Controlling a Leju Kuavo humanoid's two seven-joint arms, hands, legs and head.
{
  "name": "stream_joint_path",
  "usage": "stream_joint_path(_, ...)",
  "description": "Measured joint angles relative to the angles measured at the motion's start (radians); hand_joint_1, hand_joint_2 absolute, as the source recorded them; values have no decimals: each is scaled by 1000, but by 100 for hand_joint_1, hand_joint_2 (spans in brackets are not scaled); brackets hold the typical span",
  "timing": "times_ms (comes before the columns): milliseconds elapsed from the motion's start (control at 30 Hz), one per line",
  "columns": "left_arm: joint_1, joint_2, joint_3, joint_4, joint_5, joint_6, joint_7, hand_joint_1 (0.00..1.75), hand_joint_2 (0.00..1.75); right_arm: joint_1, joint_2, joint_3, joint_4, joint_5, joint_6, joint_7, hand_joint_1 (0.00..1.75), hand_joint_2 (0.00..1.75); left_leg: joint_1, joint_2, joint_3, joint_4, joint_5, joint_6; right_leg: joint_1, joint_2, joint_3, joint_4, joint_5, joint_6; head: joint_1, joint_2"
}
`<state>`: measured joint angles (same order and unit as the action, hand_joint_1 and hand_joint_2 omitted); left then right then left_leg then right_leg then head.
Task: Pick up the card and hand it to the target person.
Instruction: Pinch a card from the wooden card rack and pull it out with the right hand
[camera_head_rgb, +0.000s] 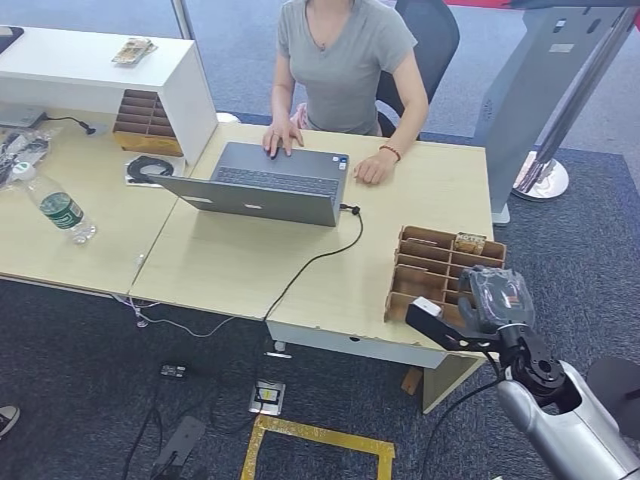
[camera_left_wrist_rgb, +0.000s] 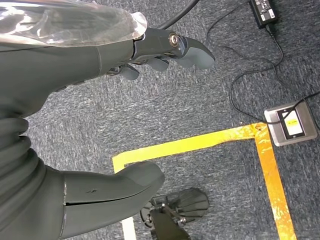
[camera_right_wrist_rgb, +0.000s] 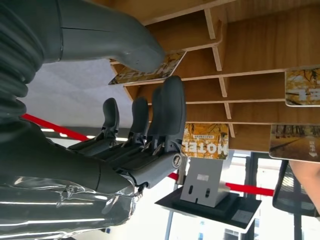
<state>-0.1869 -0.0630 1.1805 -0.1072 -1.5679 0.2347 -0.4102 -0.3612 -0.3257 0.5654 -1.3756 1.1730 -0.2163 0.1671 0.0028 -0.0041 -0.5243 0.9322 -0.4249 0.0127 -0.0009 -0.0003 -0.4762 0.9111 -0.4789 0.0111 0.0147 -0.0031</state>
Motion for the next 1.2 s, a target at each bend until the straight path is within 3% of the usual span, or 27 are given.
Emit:
stream_joint_path(67, 0, 0, 0, 0, 0, 3, -1, 0, 175, -1, 0, 1, 6, 1, 0, 2, 89, 175, 0, 0, 0, 0, 0, 0, 0, 0, 0, 0, 0, 0, 0, 0)
stream_joint_path(500, 0, 1, 2, 0, 0, 6, -2, 0, 175, -22, -3, 3, 58, 27, 1, 17, 131, 175, 0, 0, 0, 0, 0, 0, 0, 0, 0, 0, 0, 0, 0, 0)
stream_joint_path(633, 0, 1, 3, 0, 0, 6, -2, 0, 175, -29, -3, 4, 74, 27, -5, 13, 109, 175, 0, 0, 0, 0, 0, 0, 0, 0, 0, 0, 0, 0, 0, 0)
stream_joint_path(700, 0, 1, 3, 0, 0, 6, -2, 0, 175, -33, -3, 5, 81, 27, -6, 13, 108, 175, 0, 0, 0, 0, 0, 0, 0, 0, 0, 0, 0, 0, 0, 0)
stream_joint_path(767, 0, 1, 3, 0, 0, 6, -2, 0, 175, -34, -3, 5, 87, 27, -6, 14, 120, 175, 0, 0, 0, 0, 0, 0, 0, 0, 0, 0, 0, 0, 0, 0)
stream_joint_path(900, 0, 1, 3, 0, 0, 6, -2, 0, 175, -35, -7, 5, 96, 28, -6, 16, 168, 175, 0, 0, 0, 0, 0, 0, 0, 0, 0, 0, 0, 0, 0, 0)
stream_joint_path(967, 0, 1, 3, 0, 0, 6, -2, 0, 175, -36, -9, 5, 100, 30, -5, 19, 175, 175, 0, 0, 0, 0, 0, 0, 0, 0, 0, 0, 0, 0, 0, 0)
stream_joint_path(1200, 0, 2, 3, 0, 0, 6, -2, 0, 175, -37, -18, 8, 93, 71, -6, 37, 175, 175, 0, 0, 0, 0, 0, 0, 0, 0, 0, 0, 0, 0, 0, 0)
